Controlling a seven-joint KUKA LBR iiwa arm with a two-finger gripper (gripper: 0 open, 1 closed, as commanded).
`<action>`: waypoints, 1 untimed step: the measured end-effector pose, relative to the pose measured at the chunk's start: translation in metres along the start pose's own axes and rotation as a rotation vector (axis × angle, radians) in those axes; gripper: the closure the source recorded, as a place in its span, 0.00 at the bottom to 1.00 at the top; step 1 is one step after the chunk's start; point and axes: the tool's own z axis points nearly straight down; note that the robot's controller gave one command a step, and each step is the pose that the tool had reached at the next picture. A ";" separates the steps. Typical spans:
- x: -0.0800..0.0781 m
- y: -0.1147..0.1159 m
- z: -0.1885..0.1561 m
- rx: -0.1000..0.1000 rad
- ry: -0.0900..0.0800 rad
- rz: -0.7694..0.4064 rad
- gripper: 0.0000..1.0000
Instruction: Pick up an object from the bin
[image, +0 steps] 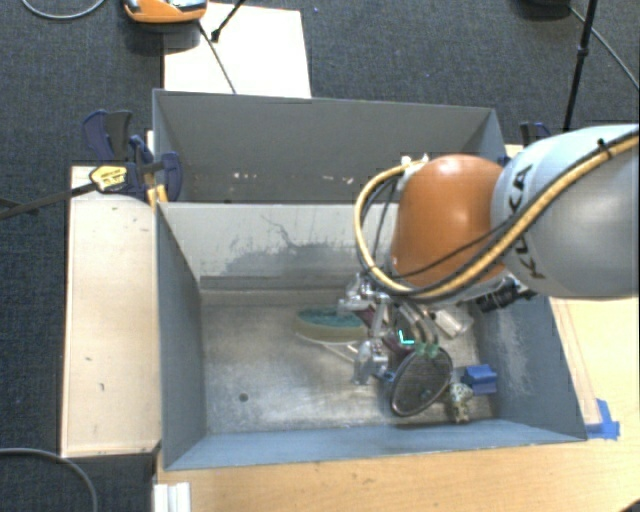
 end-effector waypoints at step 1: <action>-0.034 -0.020 0.080 0.002 -0.001 0.010 0.00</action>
Offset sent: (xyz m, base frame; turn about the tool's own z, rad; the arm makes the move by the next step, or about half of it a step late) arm 0.0339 -0.0189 -0.0760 0.0068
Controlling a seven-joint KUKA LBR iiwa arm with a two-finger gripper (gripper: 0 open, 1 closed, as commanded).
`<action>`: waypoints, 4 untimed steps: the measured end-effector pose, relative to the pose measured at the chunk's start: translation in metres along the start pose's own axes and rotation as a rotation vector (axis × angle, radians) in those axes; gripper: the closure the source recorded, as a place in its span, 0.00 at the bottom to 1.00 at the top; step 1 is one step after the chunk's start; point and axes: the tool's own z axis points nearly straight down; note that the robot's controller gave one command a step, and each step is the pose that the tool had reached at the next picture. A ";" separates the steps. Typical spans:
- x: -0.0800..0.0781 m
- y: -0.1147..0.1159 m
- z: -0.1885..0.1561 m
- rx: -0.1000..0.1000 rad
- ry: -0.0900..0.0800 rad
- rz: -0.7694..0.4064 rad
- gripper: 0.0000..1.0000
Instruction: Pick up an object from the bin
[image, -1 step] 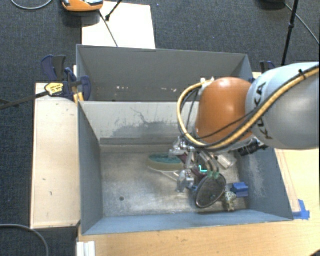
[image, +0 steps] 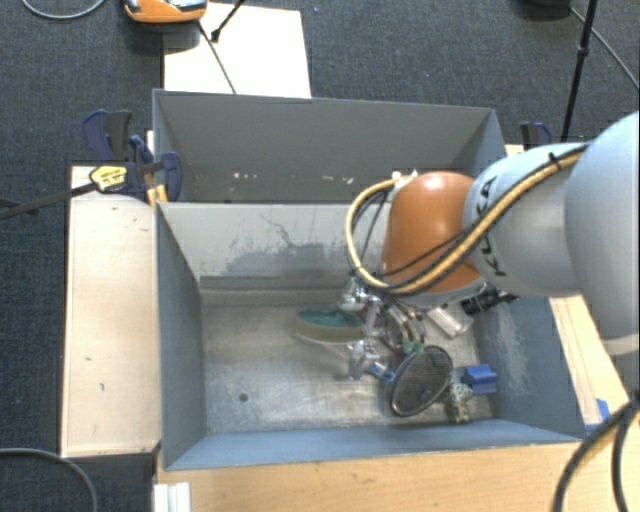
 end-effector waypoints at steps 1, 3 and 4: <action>-0.021 -0.038 0.014 -0.005 -0.011 0.054 0.00; -0.030 -0.066 -0.086 0.000 -0.015 0.029 1.00; -0.023 -0.072 -0.111 0.000 -0.010 -0.242 1.00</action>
Offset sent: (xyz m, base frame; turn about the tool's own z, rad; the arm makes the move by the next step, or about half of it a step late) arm 0.0181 -0.0379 -0.0173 0.0502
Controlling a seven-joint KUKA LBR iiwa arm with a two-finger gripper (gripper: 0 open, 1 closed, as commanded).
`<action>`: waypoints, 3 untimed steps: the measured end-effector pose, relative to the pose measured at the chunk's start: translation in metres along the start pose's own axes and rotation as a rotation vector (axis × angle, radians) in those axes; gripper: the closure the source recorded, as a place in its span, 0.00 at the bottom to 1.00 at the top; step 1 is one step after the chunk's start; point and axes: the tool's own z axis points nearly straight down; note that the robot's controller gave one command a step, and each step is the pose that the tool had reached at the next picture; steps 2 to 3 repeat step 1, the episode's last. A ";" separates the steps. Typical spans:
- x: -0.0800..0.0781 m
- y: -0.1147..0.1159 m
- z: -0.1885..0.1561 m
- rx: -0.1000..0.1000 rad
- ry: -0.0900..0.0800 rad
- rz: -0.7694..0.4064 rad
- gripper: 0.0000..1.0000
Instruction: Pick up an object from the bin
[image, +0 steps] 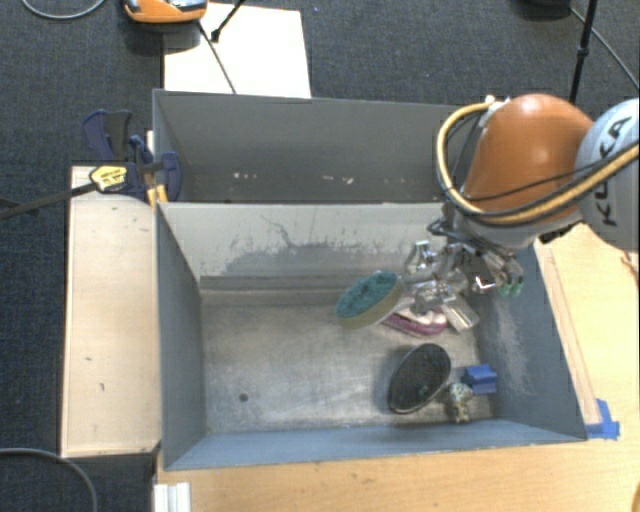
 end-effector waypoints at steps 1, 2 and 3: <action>0.012 -0.004 -0.139 0.002 -0.003 -0.425 1.00; 0.012 -0.004 -0.139 0.002 -0.003 -0.425 1.00; 0.012 -0.004 -0.139 0.002 -0.003 -0.425 1.00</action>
Offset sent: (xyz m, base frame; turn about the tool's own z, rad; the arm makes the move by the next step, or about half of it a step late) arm -0.0137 -0.0063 0.1359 -0.4270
